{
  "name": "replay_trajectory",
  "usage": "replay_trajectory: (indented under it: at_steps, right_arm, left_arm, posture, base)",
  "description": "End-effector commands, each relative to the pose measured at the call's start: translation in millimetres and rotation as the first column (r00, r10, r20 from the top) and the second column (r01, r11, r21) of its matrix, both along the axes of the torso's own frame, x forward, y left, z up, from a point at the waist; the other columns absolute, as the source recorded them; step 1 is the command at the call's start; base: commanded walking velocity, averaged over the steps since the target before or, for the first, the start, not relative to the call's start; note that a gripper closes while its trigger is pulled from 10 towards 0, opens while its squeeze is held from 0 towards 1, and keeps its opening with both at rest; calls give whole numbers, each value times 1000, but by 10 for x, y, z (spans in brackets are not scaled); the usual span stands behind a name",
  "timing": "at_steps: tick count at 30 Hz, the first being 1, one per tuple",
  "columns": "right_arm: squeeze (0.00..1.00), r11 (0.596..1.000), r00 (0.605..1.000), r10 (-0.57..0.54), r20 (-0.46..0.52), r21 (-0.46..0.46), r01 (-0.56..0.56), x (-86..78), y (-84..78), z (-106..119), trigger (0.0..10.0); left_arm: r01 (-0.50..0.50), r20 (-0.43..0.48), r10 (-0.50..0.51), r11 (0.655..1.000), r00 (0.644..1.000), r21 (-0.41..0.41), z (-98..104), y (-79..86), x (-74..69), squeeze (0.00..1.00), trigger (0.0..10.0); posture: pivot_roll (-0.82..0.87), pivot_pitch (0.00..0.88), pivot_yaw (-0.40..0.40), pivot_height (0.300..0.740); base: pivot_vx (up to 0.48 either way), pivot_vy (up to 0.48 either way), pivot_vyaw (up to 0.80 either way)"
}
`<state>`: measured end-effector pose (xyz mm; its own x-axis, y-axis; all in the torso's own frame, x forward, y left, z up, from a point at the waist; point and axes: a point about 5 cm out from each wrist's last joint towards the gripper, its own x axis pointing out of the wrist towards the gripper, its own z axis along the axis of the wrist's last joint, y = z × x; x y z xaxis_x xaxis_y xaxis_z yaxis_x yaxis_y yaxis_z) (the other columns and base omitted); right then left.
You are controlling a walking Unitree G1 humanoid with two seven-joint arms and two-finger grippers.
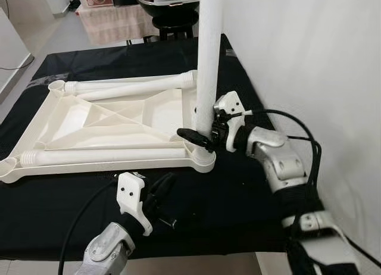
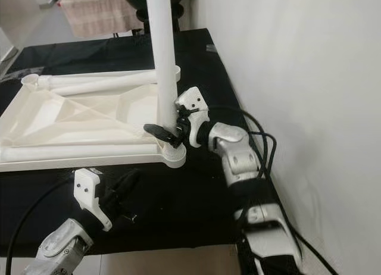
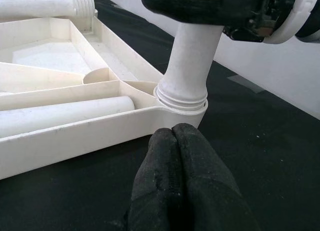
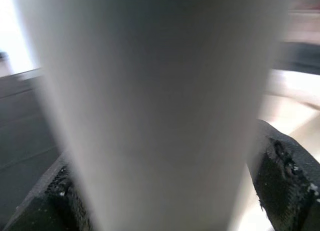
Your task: Building children table
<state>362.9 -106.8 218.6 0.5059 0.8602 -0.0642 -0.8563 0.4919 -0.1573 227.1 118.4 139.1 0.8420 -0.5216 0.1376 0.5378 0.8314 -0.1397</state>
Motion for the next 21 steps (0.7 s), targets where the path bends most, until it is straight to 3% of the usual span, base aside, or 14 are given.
replay_trajectory:
  at_steps: [1, 3, 4, 5, 6, 18, 20, 21]
  right_arm:
    - [0, 997, 997, 76, -18, -18, -76, -8, 67, -40, 10000]
    - [0, 994, 994, 102, -29, -26, -103, -1, 70, -50, 10000]
    - [0, 991, 991, 126, -48, -32, -127, 5, 73, -66, 4118]
    - [0, 991, 991, 126, -48, -32, -127, 5, 73, -66, 4118]
    - [0, 989, 987, 144, -64, -29, -146, 11, 73, -76, 0]
    - [0, 993, 988, 116, -107, 22, -114, 5, -88, -193, 0]
    - [0, 998, 992, 56, -116, 41, -52, -56, -136, -288, 0]
    - [0, 998, 991, -24, -129, 48, 30, -117, -168, -399, 0]
  left_arm:
    - [-7, -16, 7, 1000, 1000, 8, -45, 15, -22, 0, 10000]
    - [-7, -16, 7, 1000, 1000, 8, -45, 15, -23, 0, 10000]
    - [-7, -16, 7, 1000, 1000, 9, -44, 14, -24, 0, 10000]
    - [-7, -16, 7, 1000, 1000, 9, -44, 14, -24, 0, 10000]
    - [-7, -16, 7, 1000, 1000, 9, -44, 13, -27, 0, 10000]
    - [-4, -17, 4, 1000, 1000, 4, -32, 1, -40, 0, 10000]
    - [-3, -16, 3, 1000, 1000, 3, -26, 3, -41, 0, 10000]
    - [-4, -15, 4, 1000, 1000, 2, -20, 10, -42, 0, 10000]
  posture:
    - [23, 132, 42, 740]
    - [23, 132, 42, 740]
    - [25, 133, 43, 740]
    - [25, 133, 43, 740]
    - [25, 136, 43, 740]
    - [12, 154, 45, 740]
    - [5, 164, 45, 740]
    - [1, 169, 41, 740]
  base:
    - [0, 0, 0]
    - [0, 0, 0]
    - [0, 0, 0]
    - [0, 0, 0]
    - [0, 0, 0]
    - [0, 0, 0]
    - [0, 0, 0]
    - [0, 0, 0]
